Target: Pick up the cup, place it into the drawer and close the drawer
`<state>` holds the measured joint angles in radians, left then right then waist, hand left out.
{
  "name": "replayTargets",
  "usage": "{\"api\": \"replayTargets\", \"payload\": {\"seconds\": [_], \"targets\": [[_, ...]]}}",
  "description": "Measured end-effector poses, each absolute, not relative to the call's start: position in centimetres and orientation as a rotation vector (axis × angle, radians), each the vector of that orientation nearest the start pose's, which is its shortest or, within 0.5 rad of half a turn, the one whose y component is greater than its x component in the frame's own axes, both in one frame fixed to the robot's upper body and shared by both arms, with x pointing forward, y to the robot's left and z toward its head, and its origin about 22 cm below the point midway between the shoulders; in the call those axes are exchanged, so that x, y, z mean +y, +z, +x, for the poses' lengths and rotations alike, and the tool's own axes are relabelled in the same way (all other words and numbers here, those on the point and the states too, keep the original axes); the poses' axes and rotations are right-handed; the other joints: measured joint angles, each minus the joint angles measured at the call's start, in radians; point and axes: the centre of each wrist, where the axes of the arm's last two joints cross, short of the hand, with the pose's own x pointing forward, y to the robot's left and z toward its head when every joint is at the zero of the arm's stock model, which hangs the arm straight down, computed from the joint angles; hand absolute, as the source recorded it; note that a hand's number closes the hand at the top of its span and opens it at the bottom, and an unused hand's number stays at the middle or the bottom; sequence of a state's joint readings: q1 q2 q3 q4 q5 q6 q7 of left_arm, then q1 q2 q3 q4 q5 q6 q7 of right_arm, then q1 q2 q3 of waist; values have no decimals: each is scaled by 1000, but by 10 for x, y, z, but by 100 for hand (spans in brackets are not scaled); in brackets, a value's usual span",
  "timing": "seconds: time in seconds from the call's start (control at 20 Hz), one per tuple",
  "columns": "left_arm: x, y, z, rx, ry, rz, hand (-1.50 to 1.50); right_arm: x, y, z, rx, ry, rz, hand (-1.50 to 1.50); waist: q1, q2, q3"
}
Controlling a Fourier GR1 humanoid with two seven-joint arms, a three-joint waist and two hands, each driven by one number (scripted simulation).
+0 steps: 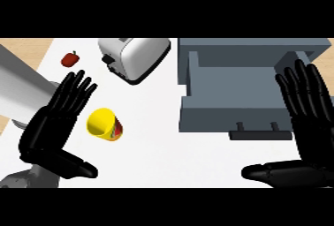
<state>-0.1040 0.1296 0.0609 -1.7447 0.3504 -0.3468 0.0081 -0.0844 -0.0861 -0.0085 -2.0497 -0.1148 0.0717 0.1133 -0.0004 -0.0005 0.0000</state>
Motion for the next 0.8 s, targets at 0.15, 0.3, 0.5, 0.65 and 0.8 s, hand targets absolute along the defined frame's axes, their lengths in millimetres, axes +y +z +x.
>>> {"api": "replayTargets", "payload": {"seconds": [0.15,0.3,0.5,0.65,0.8], "targets": [[267,62,258,-1819,-169,-419,-150,-230,132,224,-2013,112,124,-150,0,0,0],[272,49,255,-1789,-165,-394,-150,-228,135,225,-2013,113,120,-150,0,0,0],[284,30,262,-1779,-148,-347,-150,-236,133,223,-2010,117,126,-150,-1,1,0],[291,14,264,-1764,-145,-323,-150,-234,136,223,-2008,115,129,-150,-2,1,0],[296,2,266,-1754,-144,-304,-150,-235,134,224,-2006,127,136,-150,-1,1,0]]}}
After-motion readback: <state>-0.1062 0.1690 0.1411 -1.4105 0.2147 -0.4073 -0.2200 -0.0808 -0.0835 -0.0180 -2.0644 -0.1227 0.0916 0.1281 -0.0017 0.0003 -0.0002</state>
